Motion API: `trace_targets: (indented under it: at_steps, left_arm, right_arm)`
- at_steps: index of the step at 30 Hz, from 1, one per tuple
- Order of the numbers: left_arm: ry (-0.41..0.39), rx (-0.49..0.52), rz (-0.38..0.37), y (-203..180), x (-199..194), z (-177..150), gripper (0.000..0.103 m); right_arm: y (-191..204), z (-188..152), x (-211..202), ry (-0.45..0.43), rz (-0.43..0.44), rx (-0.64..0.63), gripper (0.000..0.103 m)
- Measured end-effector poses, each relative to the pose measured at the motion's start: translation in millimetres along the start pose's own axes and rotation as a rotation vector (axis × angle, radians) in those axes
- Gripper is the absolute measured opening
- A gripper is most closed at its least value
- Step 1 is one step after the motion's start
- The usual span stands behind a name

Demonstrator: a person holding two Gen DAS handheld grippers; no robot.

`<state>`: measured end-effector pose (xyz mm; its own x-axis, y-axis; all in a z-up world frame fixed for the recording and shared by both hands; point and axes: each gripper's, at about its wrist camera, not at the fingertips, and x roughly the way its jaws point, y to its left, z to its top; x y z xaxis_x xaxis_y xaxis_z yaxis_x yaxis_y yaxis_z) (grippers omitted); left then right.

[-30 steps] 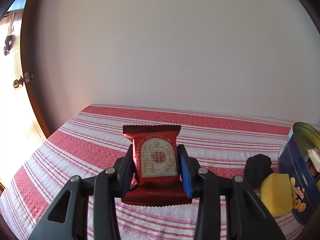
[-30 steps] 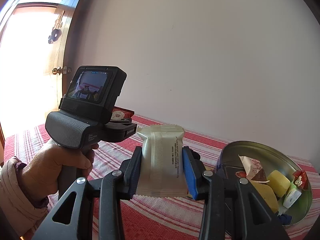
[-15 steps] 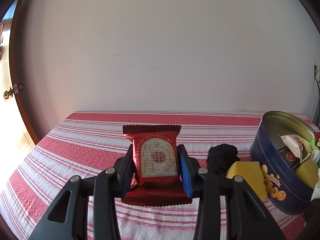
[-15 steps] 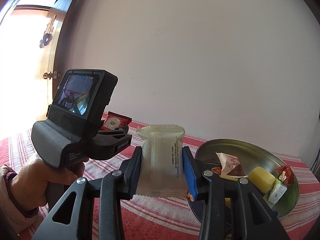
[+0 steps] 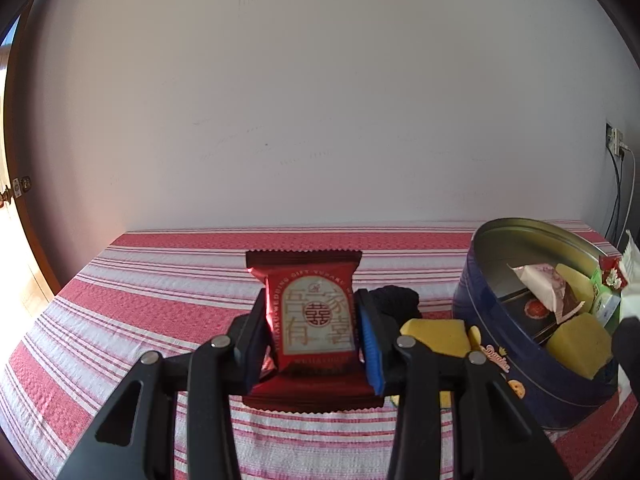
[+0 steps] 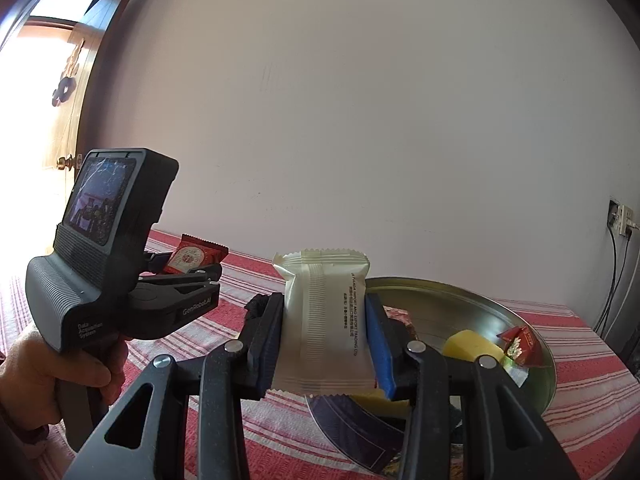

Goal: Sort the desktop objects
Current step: 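Carry the red wrapper and white packet over the metal tin with both grippers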

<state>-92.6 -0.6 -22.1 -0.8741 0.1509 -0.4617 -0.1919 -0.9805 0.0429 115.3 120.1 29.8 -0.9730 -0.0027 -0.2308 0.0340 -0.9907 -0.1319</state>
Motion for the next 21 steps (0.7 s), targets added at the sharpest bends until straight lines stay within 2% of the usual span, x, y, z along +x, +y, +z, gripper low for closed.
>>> trace_targets:
  at_steps: [11, 14, 17, 21]
  left_arm:
    - [-0.029, 0.056, -0.072, -53, -8, 17, 0.040]
    - [-0.034, 0.073, -0.085, -67, -7, 21, 0.040]
    - [-0.035, 0.086, -0.102, -80, -4, 25, 0.040]
    - [-0.041, 0.103, -0.129, -102, -3, 31, 0.040]
  right_arm:
    - [-64, 17, 5, -0.044, -0.148, -0.014, 0.042]
    - [-85, 14, 9, -0.053, -0.185, 0.047, 0.042]
    - [-104, 8, 16, -0.021, -0.182, 0.121, 0.042]
    - [-118, 10, 20, -0.023, -0.207, 0.127, 0.042]
